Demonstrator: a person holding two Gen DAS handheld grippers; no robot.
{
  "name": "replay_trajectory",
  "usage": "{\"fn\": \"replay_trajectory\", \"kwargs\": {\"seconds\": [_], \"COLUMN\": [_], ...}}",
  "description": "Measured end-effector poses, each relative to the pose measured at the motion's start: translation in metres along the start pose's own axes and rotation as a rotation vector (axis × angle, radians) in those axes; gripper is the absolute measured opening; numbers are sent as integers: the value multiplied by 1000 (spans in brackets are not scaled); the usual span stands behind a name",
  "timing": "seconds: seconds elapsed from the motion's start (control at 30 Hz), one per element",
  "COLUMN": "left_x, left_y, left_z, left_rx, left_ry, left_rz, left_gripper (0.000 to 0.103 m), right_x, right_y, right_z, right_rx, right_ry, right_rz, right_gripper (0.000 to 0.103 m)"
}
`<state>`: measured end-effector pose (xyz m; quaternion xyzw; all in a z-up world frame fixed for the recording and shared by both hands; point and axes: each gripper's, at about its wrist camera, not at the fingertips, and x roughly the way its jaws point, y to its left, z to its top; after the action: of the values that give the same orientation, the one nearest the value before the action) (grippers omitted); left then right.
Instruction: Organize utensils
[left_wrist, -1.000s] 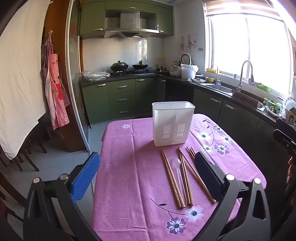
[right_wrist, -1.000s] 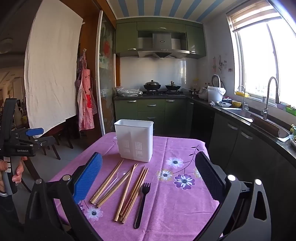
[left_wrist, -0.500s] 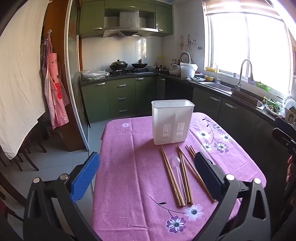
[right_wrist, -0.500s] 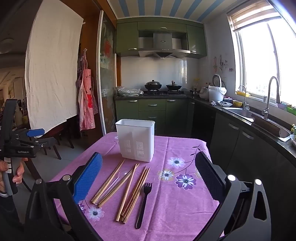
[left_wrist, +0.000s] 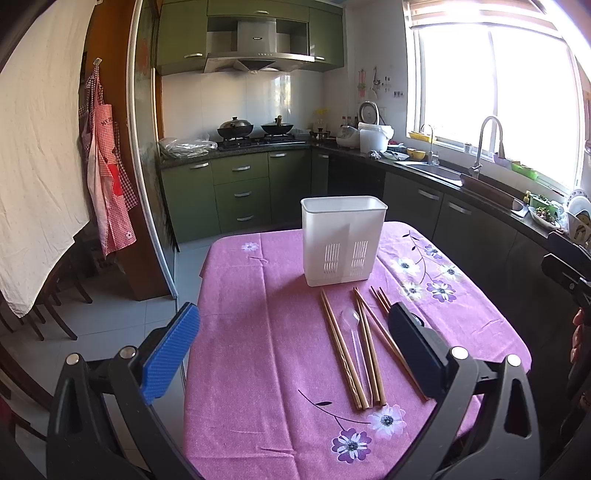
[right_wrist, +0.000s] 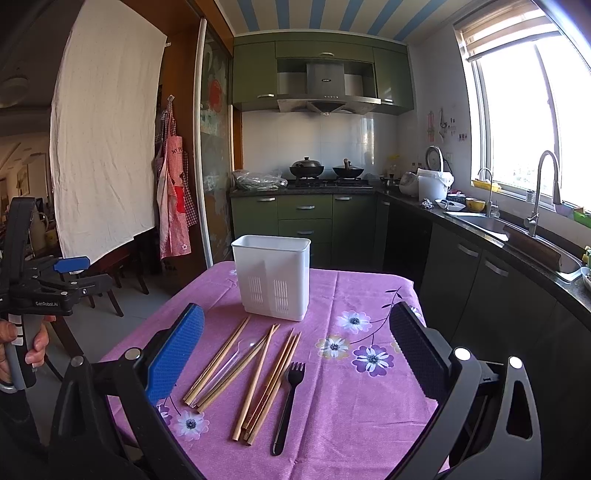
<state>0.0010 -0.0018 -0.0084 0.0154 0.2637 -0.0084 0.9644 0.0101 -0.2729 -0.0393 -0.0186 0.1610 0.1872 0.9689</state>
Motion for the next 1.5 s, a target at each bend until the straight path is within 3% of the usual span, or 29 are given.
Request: {"fn": "replay_trajectory", "kwargs": {"seconds": [1.5], "left_x": [4], "left_y": [-3], "left_z": [-5], "left_rx": [0], "left_ry": [12], "left_rz": [-3], "left_gripper": [97], "right_x": [5], "right_y": [0], "right_z": [-4], "right_rx": [-3], "right_ry": [13], "right_rz": [3], "right_gripper": [99]}}
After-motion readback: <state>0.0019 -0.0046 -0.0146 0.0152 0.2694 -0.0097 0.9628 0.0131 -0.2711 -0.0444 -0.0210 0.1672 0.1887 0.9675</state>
